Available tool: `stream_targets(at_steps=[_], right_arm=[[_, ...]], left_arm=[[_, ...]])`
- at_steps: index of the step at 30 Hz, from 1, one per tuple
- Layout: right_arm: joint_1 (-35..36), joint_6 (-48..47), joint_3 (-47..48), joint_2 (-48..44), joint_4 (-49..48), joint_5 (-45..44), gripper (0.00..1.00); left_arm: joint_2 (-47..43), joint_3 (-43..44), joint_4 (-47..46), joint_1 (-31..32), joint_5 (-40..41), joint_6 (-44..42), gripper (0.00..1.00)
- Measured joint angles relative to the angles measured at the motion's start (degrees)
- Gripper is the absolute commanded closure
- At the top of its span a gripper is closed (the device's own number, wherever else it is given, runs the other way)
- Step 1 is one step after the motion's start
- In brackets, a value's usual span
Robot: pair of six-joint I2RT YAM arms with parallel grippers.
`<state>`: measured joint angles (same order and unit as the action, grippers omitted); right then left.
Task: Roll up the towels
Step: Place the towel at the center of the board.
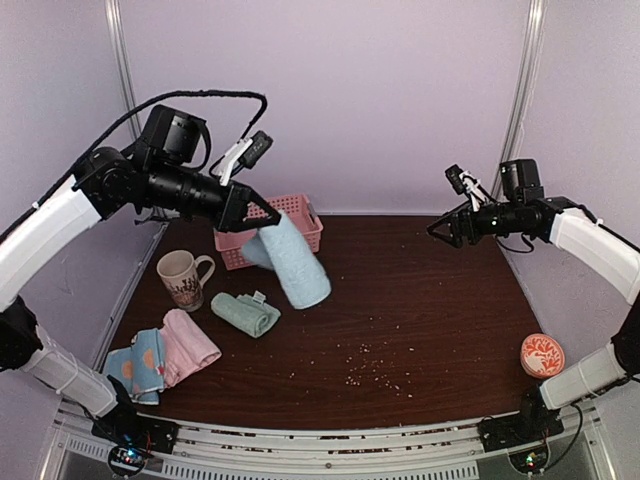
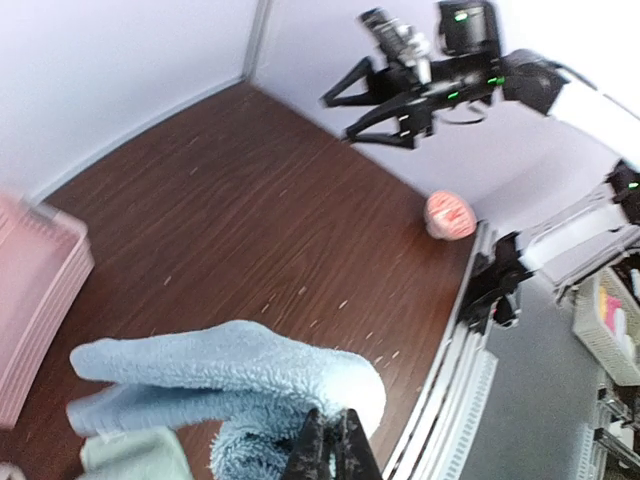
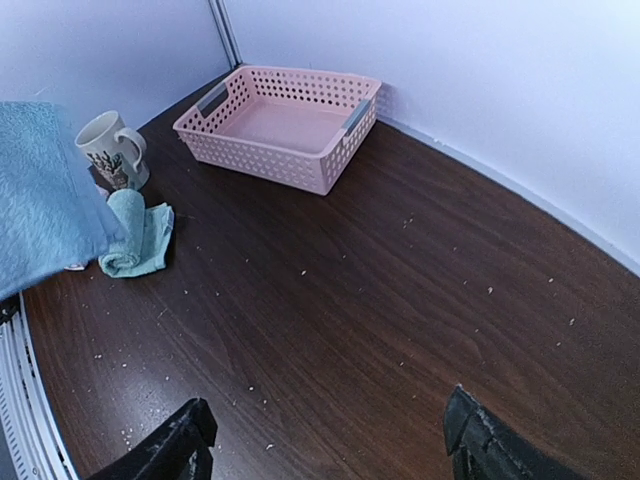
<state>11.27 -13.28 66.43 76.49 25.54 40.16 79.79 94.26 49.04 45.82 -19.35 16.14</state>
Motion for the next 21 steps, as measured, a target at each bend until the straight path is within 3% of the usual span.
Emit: stream_targets(at_steps=[6,9,15,21], right_arm=[[-1.9,1.1,9.2,0.5,1.8,-1.3,0.18],[-4.1,1.9,11.1,0.6,2.0,-2.9,0.18],[-5.6,2.7,9.3,0.6,1.6,-7.7,0.21],[0.5,-4.1,6.0,3.7,3.3,-15.0,0.20]], left_arm=[[11.6,1.6,-26.7,1.4,-16.0,2.6,1.00],[18.4,1.9,-32.8,2.3,-19.4,1.6,0.78],[27.7,-0.7,-26.0,2.9,-12.3,-8.7,0.59],[23.5,-13.8,-20.8,1.2,0.1,-11.8,0.58]])
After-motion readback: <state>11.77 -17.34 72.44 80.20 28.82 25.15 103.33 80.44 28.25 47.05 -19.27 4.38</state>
